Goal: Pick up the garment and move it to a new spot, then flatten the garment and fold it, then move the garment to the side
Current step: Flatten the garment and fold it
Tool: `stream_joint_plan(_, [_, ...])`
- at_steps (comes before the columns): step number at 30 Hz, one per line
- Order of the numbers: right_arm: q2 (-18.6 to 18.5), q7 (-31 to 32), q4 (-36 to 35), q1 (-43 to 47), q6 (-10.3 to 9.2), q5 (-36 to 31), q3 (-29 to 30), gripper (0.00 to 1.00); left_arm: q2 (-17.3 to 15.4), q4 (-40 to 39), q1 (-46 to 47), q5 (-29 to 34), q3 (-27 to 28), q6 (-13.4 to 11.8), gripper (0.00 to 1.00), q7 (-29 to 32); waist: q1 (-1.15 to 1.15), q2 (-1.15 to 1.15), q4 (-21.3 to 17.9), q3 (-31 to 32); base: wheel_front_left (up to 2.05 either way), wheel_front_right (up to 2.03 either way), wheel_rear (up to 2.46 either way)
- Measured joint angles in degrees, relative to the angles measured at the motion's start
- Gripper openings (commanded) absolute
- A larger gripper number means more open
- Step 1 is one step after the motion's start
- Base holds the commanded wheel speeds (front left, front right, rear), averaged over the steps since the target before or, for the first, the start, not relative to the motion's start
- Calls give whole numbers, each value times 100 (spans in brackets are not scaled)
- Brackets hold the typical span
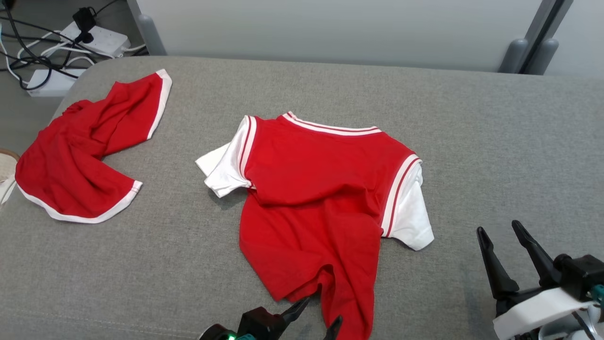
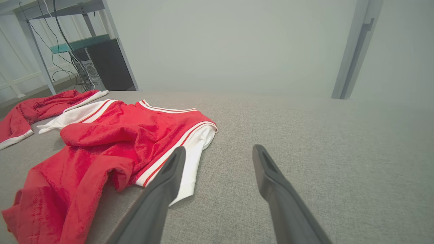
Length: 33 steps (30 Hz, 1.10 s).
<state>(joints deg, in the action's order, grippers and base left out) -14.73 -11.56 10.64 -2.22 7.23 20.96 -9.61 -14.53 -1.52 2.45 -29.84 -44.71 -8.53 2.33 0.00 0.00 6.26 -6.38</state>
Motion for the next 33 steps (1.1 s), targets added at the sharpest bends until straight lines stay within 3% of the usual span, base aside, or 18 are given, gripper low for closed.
stream_joint_plan(7, [-211,55,509,-638,0,186,-423,100,222,820,248,-120,-257,438,100,18,0,0,107,-397,0,0,0])
stream_joint_plan(15, [-314,97,1027,-1265,0,390,-967,100,595,1798,647,-281,-296,784,100,-69,0,0,113,-785,0,0,0])
stream_joint_plan(25, [-369,104,1499,-1677,0,620,-1502,100,938,2473,1018,-478,-349,1143,100,-441,0,0,126,-1087,0,0,0])
stream_joint_plan(28, [-399,113,1553,-1772,0,749,-1736,100,1011,2615,1104,-537,-367,1188,76,-504,0,0,160,-1119,0,0,0])
stream_joint_plan(29, [-413,162,1571,-1795,0,798,-1784,100,1018,2659,1120,-573,-370,1204,50,-541,0,0,170,-1123,0,0,0])
stream_joint_plan(30, [-433,163,1585,-1828,0,813,-1828,100,1027,2703,1137,-598,-370,1203,40,-565,0,0,176,-1125,0,0,0])
stream_joint_plan(31, [-457,163,1593,-1851,0,843,-1842,87,1037,2762,1162,-631,-370,1206,10,-591,0,0,181,-1124,0,0,0])
stream_joint_plan(32, [-472,163,1612,-1861,0,890,-1853,33,1047,2813,1200,-672,-375,1207,0,-593,0,0,187,-1122,0,0,0])
stream_joint_plan(33, [-480,162,1622,-1864,0,895,-1853,0,1051,2853,1224,-695,-376,1207,0,-599,0,0,190,-1118,0,0,0])
